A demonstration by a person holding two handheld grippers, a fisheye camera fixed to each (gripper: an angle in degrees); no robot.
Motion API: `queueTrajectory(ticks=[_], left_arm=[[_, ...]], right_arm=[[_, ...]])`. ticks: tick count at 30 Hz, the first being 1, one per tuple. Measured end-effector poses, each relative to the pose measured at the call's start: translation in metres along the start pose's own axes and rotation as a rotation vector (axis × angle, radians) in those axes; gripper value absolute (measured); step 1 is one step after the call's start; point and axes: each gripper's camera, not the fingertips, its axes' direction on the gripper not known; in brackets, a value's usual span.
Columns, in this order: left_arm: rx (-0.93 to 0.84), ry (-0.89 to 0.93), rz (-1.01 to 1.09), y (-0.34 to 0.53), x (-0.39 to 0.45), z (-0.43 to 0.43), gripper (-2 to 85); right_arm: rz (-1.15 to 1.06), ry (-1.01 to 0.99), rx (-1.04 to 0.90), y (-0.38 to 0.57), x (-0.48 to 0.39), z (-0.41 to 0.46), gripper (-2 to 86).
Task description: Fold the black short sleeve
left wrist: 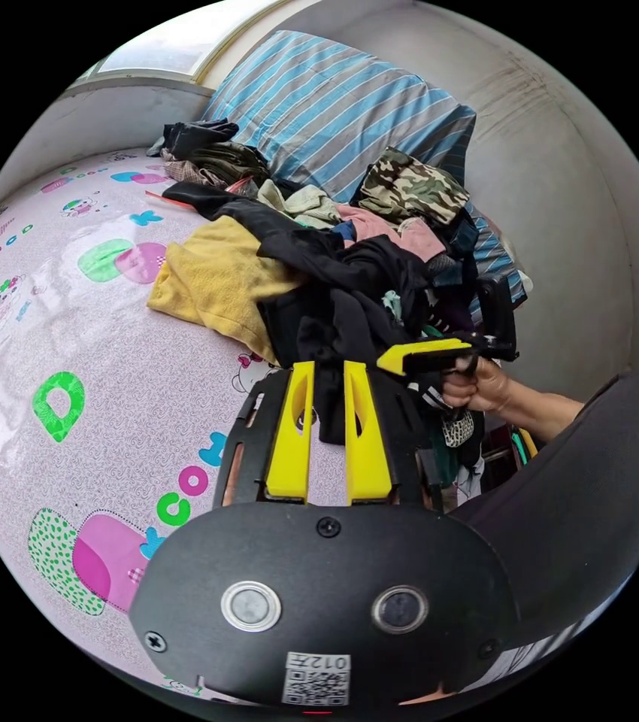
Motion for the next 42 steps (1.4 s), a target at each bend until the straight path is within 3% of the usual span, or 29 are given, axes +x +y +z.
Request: queueTrajectory(ticks=[1, 4, 8, 11, 15, 16, 19, 27, 34, 38, 42], left_arm=[[-0.002, 0.001, -0.004, 0.002, 0.001, -0.001, 4.3], [0.004, -0.008, 0.003, 0.011, 0.007, -0.009, 4.3], [0.02, -0.023, 0.001, 0.024, 0.013, -0.024, 4.5], [0.053, -0.014, -0.009, 0.033, 0.017, -0.034, 4.7], [0.061, -0.013, 0.002, 0.044, 0.025, -0.039, 5.5], [0.058, -0.012, 0.001, 0.046, 0.026, -0.039, 5.7], [0.044, -0.016, -0.01, 0.056, 0.028, -0.041, 6.8], [0.117, -0.09, 0.012, 0.084, 0.05, -0.072, 12.3], [0.169, -0.143, -0.009, 0.107, 0.067, -0.095, 11.3], [0.222, -0.313, 0.006, 0.126, 0.08, -0.135, 2.4], [0.302, -0.512, -0.02, 0.165, 0.081, -0.216, 0.4]], right_arm=[[-0.061, 0.088, -0.036, 0.013, -0.026, 0.025, -0.6], [-0.016, 0.19, 0.157, 0.039, -0.05, 0.032, 0.3], [0.114, 0.766, 0.486, 0.077, -0.07, 0.015, 10.1], [0.242, 0.862, 0.429, 0.1, -0.048, 0.03, 13.8], [0.404, 0.712, 0.242, 0.143, -0.016, 0.082, 13.2], [0.431, 0.683, 0.213, 0.159, -0.013, 0.102, 7.0], [0.325, 0.619, 0.29, 0.188, -0.045, 0.14, 0.3], [-0.009, 0.267, 0.251, 0.201, -0.175, 0.241, -0.7], [-0.35, -0.108, 0.418, 0.235, -0.307, 0.262, -1.0], [-0.45, -0.329, 0.558, 0.251, -0.353, 0.262, -0.9], [-0.473, -0.402, 0.619, 0.259, -0.373, 0.271, -0.9]])
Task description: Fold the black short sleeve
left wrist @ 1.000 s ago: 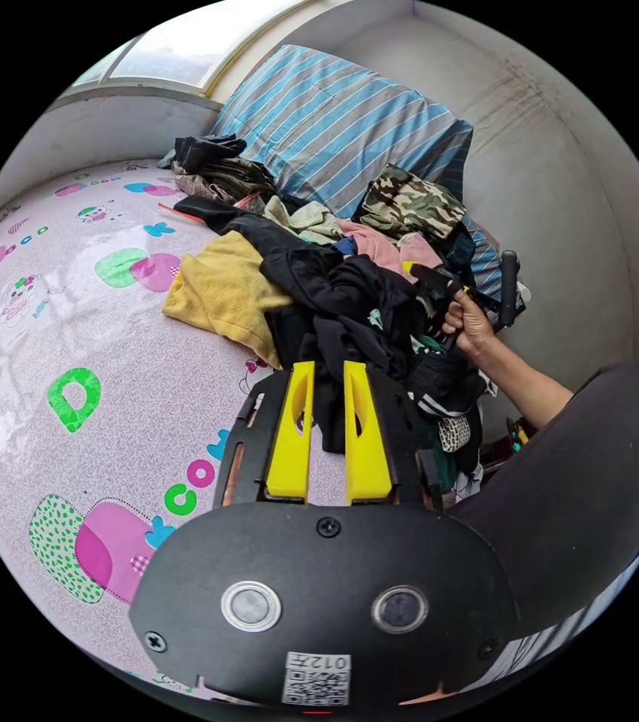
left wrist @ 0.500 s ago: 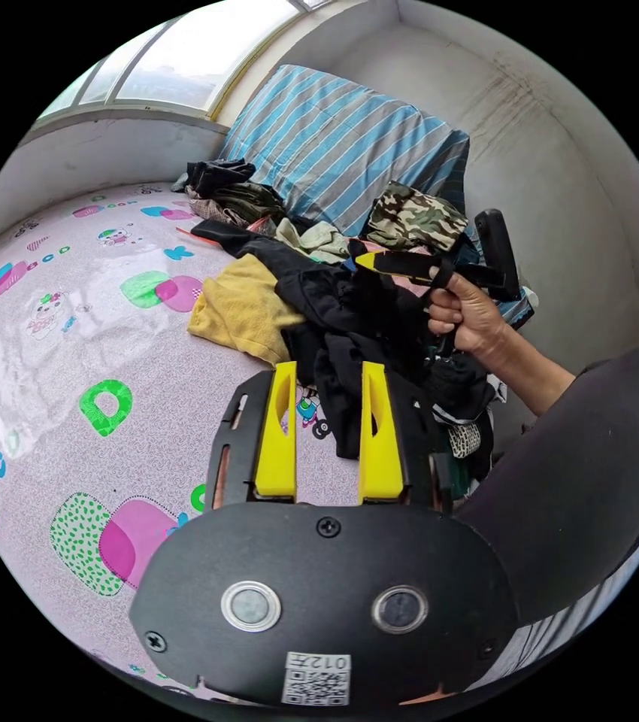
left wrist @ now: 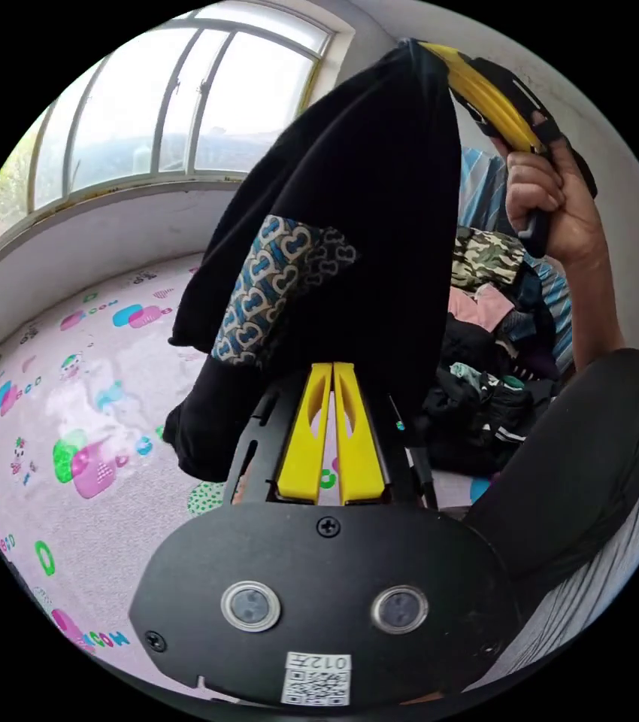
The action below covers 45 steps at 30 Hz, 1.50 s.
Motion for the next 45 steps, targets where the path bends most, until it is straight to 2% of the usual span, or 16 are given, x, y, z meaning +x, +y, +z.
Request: queueTrajectory(ticks=[6, 9, 12, 19, 22, 28, 32, 34, 36, 38, 39, 41, 43, 45], left_arm=[[0.205, -0.278, -0.122, 0.031, -0.057, -0.157, 0.1], [0.173, -0.331, -0.132, 0.048, -0.058, -0.19, 0.4], [0.101, -0.322, -0.132, 0.069, -0.055, -0.182, 1.3], [-0.036, -0.223, -0.294, 0.125, -0.084, -0.125, 5.0], [-0.139, -0.2, -0.35, 0.139, -0.107, -0.097, 6.6], [-0.305, -0.19, -0.408, 0.15, -0.141, -0.045, 8.4], [-0.414, -0.114, -0.415, 0.151, -0.155, -0.014, 9.8], [-0.485, -0.107, -0.396, 0.148, -0.158, 0.002, 10.5], [-0.578, -0.108, -0.36, 0.146, -0.159, 0.02, 11.5], [-0.622, -0.108, -0.341, 0.143, -0.161, 0.026, 12.0], [-0.635, -0.103, -0.335, 0.142, -0.163, 0.027, 12.3], [-0.641, -0.081, -0.321, 0.138, -0.166, 0.025, 12.4], [-0.663, -0.064, -0.305, 0.135, -0.168, 0.025, 12.4], [-0.699, -0.051, -0.272, 0.131, -0.17, 0.026, 12.3]], right_arm=[[0.019, -0.103, -0.016, 0.036, 0.003, 0.026, -0.8], [0.059, -0.171, -0.066, 0.055, 0.013, 0.047, -0.8], [0.073, -0.232, -0.13, 0.068, 0.023, 0.073, -0.7], [-0.001, -0.199, -0.574, 0.106, 0.078, 0.143, -0.8], [0.069, -0.114, -0.681, 0.132, 0.133, 0.154, -0.8], [0.253, 0.367, -0.684, 0.161, 0.282, 0.129, -0.7], [0.419, 0.549, -0.765, 0.18, 0.377, 0.112, 0.9], [0.473, 0.64, -0.748, 0.179, 0.405, 0.103, 2.4], [0.381, 0.725, -0.673, 0.164, 0.411, 0.097, 3.7], [0.175, 0.767, -0.641, 0.14, 0.403, 0.106, 5.8], [0.125, 0.719, -0.648, 0.135, 0.4, 0.112, 5.9], [-0.028, 0.438, -0.796, 0.119, 0.393, 0.146, 5.0], [-0.132, 0.33, -0.912, 0.112, 0.391, 0.171, 5.2], [-0.219, 0.303, -0.998, 0.104, 0.394, 0.192, 6.6]])
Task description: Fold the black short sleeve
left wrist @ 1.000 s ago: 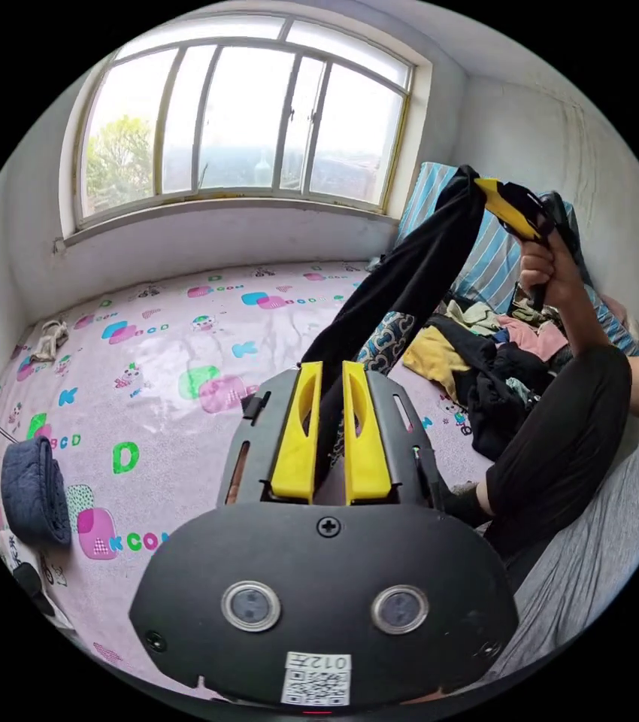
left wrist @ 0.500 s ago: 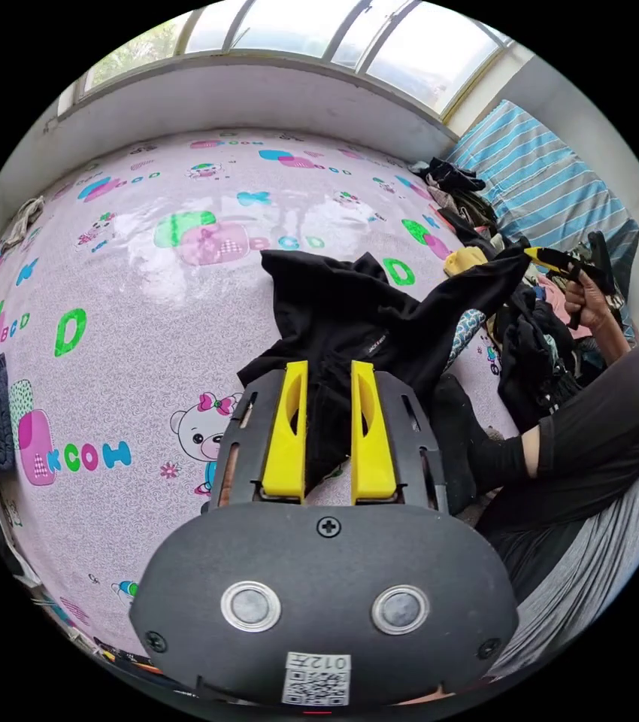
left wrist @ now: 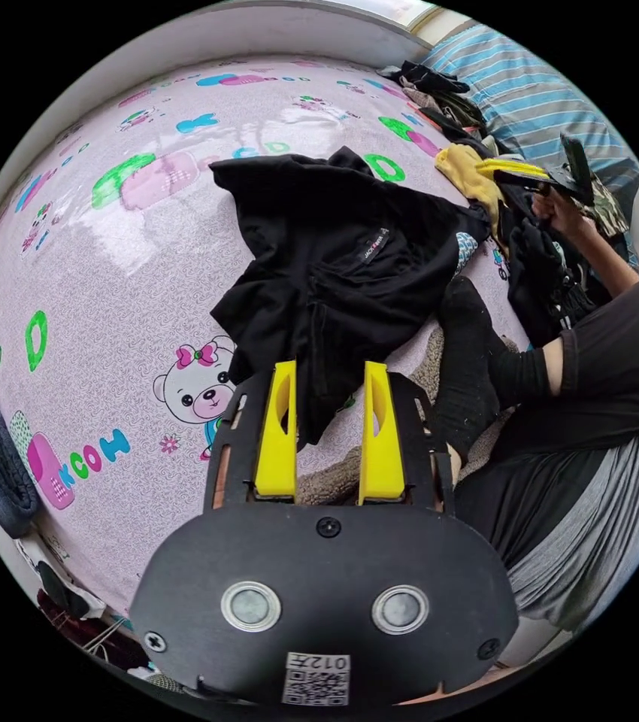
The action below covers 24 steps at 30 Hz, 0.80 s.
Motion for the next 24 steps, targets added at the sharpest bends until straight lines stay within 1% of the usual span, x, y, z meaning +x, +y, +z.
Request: queueTrajectory(ticks=[1, 3, 4, 6, 10, 12, 14, 16, 18, 20, 21, 23, 24], left_arm=[[-0.008, -0.005, 0.006, -0.001, 0.0, 0.0, 12.3], [-0.027, -0.024, 0.009, -0.005, -0.001, 0.0, 11.9], [-0.031, -0.024, 0.008, -0.006, -0.002, 0.001, 11.7], [-0.051, -0.022, -0.002, -0.012, -0.004, 0.007, 10.8], [-0.085, -0.015, 0.005, -0.022, -0.007, 0.014, 8.3], [-0.09, -0.017, 0.01, -0.03, -0.01, 0.016, 5.5], [-0.098, -0.02, 0.008, -0.034, -0.013, 0.016, 3.4], [-0.108, -0.011, 0.019, -0.035, -0.015, 0.015, 2.0], [-0.094, -0.005, 0.027, -0.033, -0.016, 0.008, 0.9], [-0.07, -0.007, 0.026, -0.031, -0.017, 0.0, 0.5], [-0.048, -0.013, 0.028, -0.03, -0.017, -0.007, 0.3], [-0.011, -0.03, 0.031, -0.027, -0.016, -0.019, 0.2], [0.006, -0.032, 0.033, -0.024, -0.015, -0.026, 0.1]], right_arm=[[-0.041, -0.003, -0.056, -0.012, 0.009, 0.003, 7.3], [-0.05, -0.059, -0.138, -0.027, 0.032, 0.004, 8.1], [-0.03, -0.134, -0.188, -0.035, 0.052, 0.001, 8.4], [-0.02, -0.208, -0.195, -0.043, 0.074, -0.015, 8.4], [-0.059, -0.204, -0.21, -0.062, 0.102, -0.063, 8.3], [-0.085, -0.203, -0.256, -0.07, 0.109, -0.081, 7.5], [-0.14, -0.194, -0.335, -0.077, 0.119, -0.109, 0.7], [-0.164, -0.182, -0.326, -0.078, 0.129, -0.142, -0.3], [-0.142, -0.219, -0.312, -0.079, 0.147, -0.18, -0.7], [-0.123, -0.268, -0.262, -0.077, 0.17, -0.238, -0.8], [-0.122, -0.271, -0.247, -0.075, 0.174, -0.253, -0.8], [-0.151, -0.303, -0.164, -0.067, 0.186, -0.323, -0.8], [-0.163, -0.321, -0.148, -0.063, 0.188, -0.34, -0.8]])
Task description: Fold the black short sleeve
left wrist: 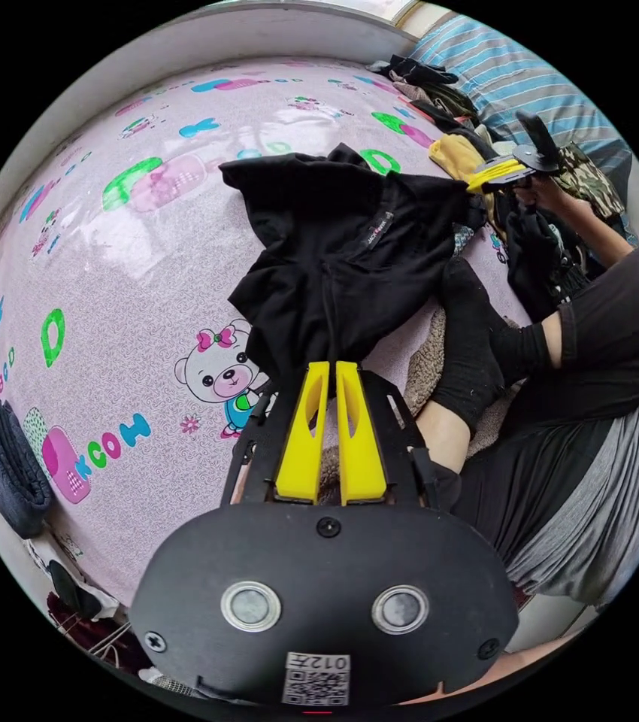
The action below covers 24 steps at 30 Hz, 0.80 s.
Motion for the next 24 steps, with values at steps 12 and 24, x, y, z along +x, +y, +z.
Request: queueTrajectory(ticks=[12, 24], left_arm=[[-0.144, -0.024, 0.05, -0.014, 0.007, 0.013, 0.1], [-0.127, -0.002, 0.004, -0.011, -0.002, 0.01, 0.1]], right_arm=[[0.131, -0.02, -0.098, 0.077, -0.007, -0.201, 5.1], [0.048, 0.012, -0.039, 0.016, -0.003, -0.36, 7.4]])
